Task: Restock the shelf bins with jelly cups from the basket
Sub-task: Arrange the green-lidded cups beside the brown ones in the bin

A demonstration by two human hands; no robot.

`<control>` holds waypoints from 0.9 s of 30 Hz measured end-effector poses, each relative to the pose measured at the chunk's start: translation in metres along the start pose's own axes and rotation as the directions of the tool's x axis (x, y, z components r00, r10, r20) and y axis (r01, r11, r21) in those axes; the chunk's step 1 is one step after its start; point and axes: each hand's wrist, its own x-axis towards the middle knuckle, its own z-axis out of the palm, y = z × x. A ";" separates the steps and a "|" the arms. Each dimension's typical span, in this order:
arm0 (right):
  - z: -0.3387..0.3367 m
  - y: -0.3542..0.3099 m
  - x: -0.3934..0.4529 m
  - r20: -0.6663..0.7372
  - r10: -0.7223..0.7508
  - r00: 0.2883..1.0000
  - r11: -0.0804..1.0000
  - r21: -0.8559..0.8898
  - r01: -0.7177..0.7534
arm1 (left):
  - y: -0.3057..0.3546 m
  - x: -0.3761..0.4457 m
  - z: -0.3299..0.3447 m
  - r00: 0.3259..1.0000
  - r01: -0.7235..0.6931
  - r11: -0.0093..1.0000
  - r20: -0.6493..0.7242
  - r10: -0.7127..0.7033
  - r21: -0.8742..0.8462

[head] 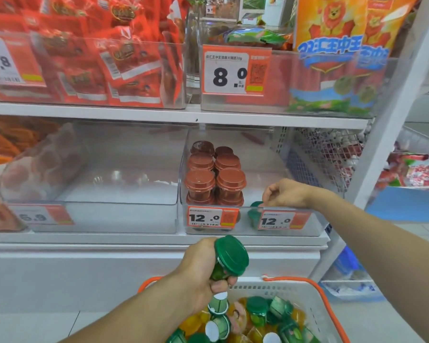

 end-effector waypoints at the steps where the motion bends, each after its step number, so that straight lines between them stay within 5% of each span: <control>1: 0.000 -0.001 0.001 0.014 0.036 0.999 0.999 -0.024 -0.035 | -0.001 0.000 0.000 1.000 0.000 1.000 -0.001 0.000 0.009; 18: 0.004 -0.014 -0.004 0.023 0.069 0.997 0.982 -0.176 -0.064 | -0.002 0.000 0.005 1.000 -0.003 0.997 0.023 0.004 -0.072; 21: 0.002 -0.022 -0.012 -0.212 -0.082 0.974 0.965 -0.260 0.025 | 0.001 -0.003 0.007 0.997 -0.029 0.994 0.067 0.036 -0.107; 24: -0.003 -0.044 -0.044 -0.440 -0.291 0.849 0.917 -0.382 0.117 | 0.005 -0.005 0.007 0.991 -0.062 0.988 0.108 0.077 -0.143; 27: -0.001 -0.068 -0.090 -0.191 -0.248 0.950 0.937 -0.298 0.184 | 0.008 -0.005 0.009 0.982 -0.079 0.980 0.156 0.108 -0.180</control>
